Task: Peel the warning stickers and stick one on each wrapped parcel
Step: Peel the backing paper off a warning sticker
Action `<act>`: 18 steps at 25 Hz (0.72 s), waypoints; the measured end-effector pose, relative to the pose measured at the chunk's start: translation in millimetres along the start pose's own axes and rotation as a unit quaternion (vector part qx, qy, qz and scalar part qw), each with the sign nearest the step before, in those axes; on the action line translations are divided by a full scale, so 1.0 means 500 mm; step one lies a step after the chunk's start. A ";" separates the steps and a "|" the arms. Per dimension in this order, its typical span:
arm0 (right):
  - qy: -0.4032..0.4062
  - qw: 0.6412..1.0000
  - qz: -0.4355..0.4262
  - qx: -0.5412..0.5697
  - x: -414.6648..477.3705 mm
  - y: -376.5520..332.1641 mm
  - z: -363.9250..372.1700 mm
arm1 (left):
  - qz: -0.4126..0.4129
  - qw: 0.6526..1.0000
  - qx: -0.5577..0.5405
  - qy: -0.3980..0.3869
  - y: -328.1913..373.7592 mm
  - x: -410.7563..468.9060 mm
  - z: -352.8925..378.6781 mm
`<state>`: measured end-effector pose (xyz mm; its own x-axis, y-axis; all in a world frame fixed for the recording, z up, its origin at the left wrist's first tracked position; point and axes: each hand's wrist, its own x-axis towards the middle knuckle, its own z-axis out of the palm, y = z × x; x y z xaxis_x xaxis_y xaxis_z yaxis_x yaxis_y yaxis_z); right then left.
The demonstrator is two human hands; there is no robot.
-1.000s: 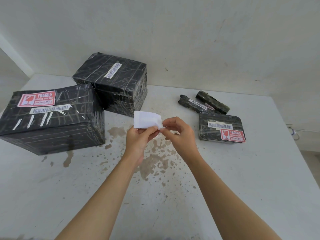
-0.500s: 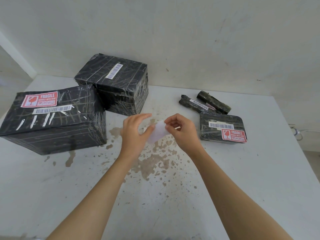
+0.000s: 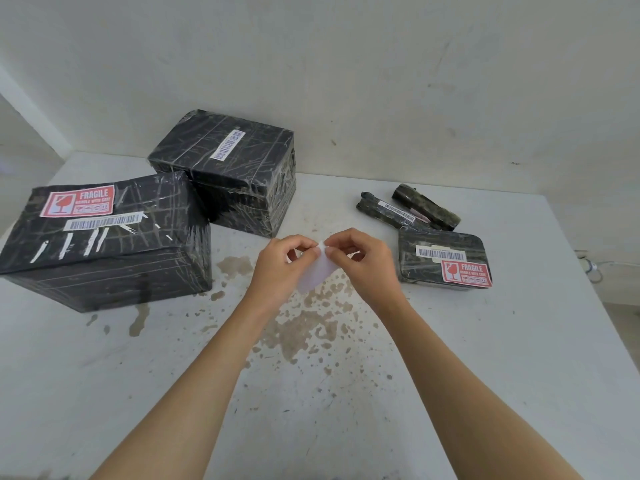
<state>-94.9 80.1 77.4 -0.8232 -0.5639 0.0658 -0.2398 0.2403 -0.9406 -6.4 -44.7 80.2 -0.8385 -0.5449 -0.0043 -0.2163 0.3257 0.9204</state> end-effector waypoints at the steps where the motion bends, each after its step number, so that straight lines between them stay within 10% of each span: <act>1: -0.002 1.000 0.001 0.000 -0.003 -0.002 0.002 | 0.004 1.000 0.002 0.002 0.002 -0.002 -0.001; 18: -0.081 0.993 0.055 0.068 -0.011 -0.012 -0.017 | 0.109 0.990 0.084 -0.014 -0.007 -0.016 -0.011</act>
<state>-93.4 88.4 85.5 -0.7442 -0.6628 -0.0831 -0.0735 0.2049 -0.9760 3.9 -45.8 79.3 -0.8878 -0.4258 0.1748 -0.1059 0.5586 0.8227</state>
